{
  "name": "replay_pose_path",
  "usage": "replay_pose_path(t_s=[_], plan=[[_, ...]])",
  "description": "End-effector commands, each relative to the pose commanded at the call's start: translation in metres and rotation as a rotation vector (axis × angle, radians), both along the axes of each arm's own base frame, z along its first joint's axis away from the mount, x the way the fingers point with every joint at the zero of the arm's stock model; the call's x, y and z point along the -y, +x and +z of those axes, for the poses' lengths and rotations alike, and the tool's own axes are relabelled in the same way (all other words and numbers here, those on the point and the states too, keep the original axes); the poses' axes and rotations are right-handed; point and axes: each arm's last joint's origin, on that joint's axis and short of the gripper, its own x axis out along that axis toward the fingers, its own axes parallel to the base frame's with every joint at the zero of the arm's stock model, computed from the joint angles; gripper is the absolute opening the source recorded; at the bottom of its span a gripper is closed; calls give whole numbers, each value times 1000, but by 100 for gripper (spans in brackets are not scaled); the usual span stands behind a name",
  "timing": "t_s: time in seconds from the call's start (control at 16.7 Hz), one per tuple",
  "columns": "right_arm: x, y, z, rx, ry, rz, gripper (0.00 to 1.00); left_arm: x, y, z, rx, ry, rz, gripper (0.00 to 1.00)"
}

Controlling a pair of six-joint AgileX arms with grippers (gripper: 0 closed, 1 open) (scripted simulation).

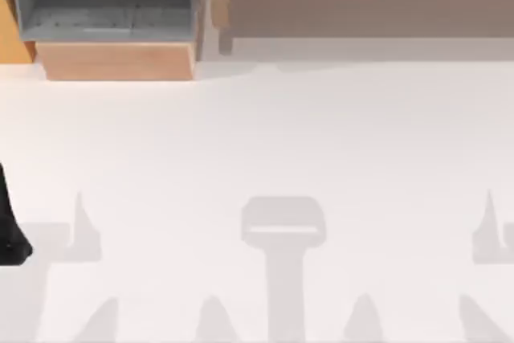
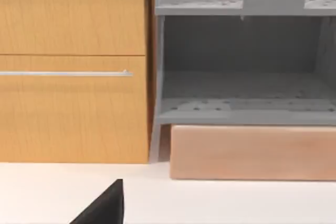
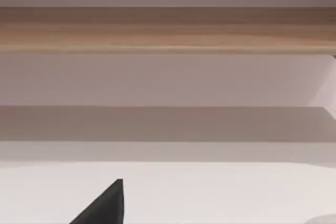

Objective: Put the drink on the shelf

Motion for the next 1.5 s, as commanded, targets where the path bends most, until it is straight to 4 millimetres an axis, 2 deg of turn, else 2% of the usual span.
replay_pose_path(t_s=[0.24, 0.48, 0.72, 0.9, 1.02, 1.2, 1.32, 1.5], plan=[[1, 1, 5, 13, -2, -3, 100, 0, 0, 0, 0, 0, 0, 100], [10, 11, 29, 65, -12, -9, 100, 0, 0, 0, 0, 0, 0, 100], [29, 41, 49, 76, -23, -8, 100, 0, 0, 0, 0, 0, 0, 100], [58, 74, 48, 49, -20, -7, 100, 0, 0, 0, 0, 0, 0, 100], [83, 94, 38, 25, -11, -6, 100, 0, 0, 0, 0, 0, 0, 100], [126, 116, 7, -8, 9, -6, 100, 0, 0, 0, 0, 0, 0, 100], [153, 123, -19, -20, 19, -7, 100, 0, 0, 0, 0, 0, 0, 100], [186, 122, -57, -23, 22, -10, 100, 0, 0, 0, 0, 0, 0, 100]])
